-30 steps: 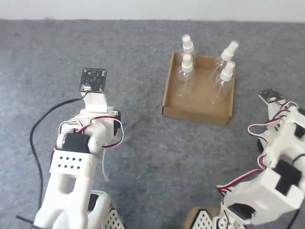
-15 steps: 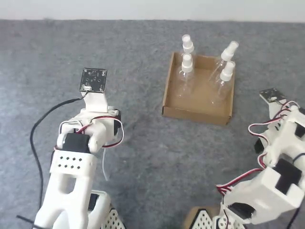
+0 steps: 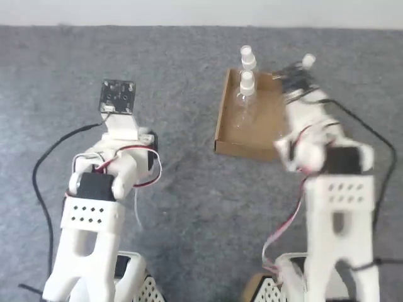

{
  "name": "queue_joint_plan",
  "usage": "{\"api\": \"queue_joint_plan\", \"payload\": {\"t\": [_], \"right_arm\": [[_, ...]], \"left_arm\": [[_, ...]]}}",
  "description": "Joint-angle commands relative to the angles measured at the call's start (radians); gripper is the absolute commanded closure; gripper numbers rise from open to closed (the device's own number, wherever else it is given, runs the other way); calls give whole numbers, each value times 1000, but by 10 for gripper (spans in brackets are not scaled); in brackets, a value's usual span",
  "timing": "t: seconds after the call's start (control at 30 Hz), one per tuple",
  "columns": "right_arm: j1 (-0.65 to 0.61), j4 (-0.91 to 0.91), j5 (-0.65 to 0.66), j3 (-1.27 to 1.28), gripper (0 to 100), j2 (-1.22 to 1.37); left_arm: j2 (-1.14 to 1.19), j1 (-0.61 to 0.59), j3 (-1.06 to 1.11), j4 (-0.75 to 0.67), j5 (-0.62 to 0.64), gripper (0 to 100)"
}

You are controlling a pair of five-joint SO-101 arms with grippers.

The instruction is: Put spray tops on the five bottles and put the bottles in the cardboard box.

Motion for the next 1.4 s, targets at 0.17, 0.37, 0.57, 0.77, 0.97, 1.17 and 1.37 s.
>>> {"api": "queue_joint_plan", "payload": {"t": [0.17, 0.37, 0.57, 0.77, 0.97, 1.17, 1.37], "right_arm": [[-556, -338, -226, 232, 992, -188], [-680, -688, -216, 474, 992, -193], [-768, -788, -212, 618, 992, -197], [-839, -966, -210, 700, 992, -199], [-819, -1256, -305, 865, 992, -199], [-823, -1319, -313, 905, 992, -199], [-825, -1313, -313, 905, 992, -199]], "left_arm": [[-222, -5, -305, 161, -8, 963], [-305, -118, -398, 117, -2, 964], [-305, -152, -443, 63, 9, 964], [-299, -68, -438, 26, 137, 964], [-299, -8, -380, -43, 144, 964], [-296, 2, -377, -49, 147, 964], [-299, 23, -240, -146, 149, 964]]}}
